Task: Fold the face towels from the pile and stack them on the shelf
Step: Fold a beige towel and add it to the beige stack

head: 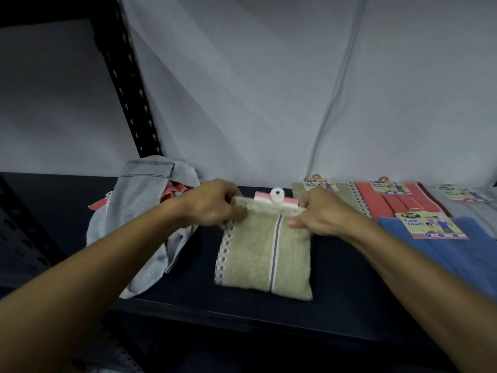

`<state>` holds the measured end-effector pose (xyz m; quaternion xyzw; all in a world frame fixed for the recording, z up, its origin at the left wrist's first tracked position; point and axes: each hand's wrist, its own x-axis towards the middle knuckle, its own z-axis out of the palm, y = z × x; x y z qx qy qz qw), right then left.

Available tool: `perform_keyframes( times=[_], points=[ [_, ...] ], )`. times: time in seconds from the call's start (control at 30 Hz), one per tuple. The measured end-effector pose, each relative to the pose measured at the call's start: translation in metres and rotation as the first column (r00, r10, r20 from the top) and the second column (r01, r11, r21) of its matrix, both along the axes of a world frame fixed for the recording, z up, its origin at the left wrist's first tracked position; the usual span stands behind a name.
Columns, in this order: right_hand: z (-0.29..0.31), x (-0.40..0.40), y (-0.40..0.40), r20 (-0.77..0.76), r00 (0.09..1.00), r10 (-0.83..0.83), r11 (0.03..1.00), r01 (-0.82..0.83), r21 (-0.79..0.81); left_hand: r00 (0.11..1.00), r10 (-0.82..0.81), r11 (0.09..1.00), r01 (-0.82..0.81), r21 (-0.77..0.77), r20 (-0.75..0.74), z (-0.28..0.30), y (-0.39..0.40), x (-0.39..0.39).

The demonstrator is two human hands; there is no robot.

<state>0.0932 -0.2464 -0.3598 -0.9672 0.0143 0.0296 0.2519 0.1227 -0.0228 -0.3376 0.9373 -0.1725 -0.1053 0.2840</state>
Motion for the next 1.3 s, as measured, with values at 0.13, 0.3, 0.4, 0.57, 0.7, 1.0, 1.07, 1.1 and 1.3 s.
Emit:
perform_keyframes(
  times=[0.13, 0.3, 0.4, 0.57, 0.7, 1.0, 1.07, 1.1, 1.3],
  points=[
    [0.017, -0.010, -0.003, 0.437, 0.899, 0.027, 0.998, -0.001, -0.059, 0.794, -0.012, 1.000, 0.019, -0.006, 0.608, 0.003, 0.007, -0.006],
    [-0.013, -0.036, -0.006, 0.778, 0.551, 0.302, 0.950, -0.108, -0.293, 0.593, -0.107, 0.991, 0.127, 0.039, 0.798, -0.038, 0.024, -0.032],
    [-0.057, -0.058, -0.011, 0.704, 0.513, 0.491, 0.863, -0.174, -0.475, 0.594, -0.268, 0.962, 0.121, 0.246, 0.758, -0.072, 0.033, -0.058],
    [-0.100, -0.083, -0.017, 0.525, 0.619, 0.584, 0.800, -0.330, -0.500, 0.653, -0.442, 0.894, 0.266, 0.360, 0.615, -0.100, 0.039, -0.089],
    [-0.097, -0.089, -0.021, 0.451, 0.686, 0.571, 0.818, -0.425, -0.388, 0.730, -0.425, 0.900, 0.280, 0.334, 0.535, -0.094, 0.041, -0.091],
    [-0.070, -0.084, -0.025, 0.386, 0.809, 0.443, 0.881, -0.473, -0.019, 0.904, -0.201, 0.978, 0.210, 0.017, 0.378, -0.078, 0.039, -0.084],
    [-0.062, -0.069, -0.011, 0.433, 0.832, 0.347, 0.913, -0.405, 0.046, 0.917, -0.113, 0.993, 0.118, 0.012, 0.382, -0.074, 0.024, -0.075],
    [-0.059, -0.061, -0.001, 0.415, 0.850, 0.323, 0.930, -0.367, 0.028, 0.926, -0.108, 0.994, 0.089, 0.069, 0.363, -0.072, 0.014, -0.070],
    [-0.078, -0.027, 0.031, 0.013, 0.923, 0.384, 0.891, -0.367, -0.267, 0.979, -0.185, 0.890, 0.132, 0.436, 0.083, -0.090, -0.022, -0.045]
  ],
)
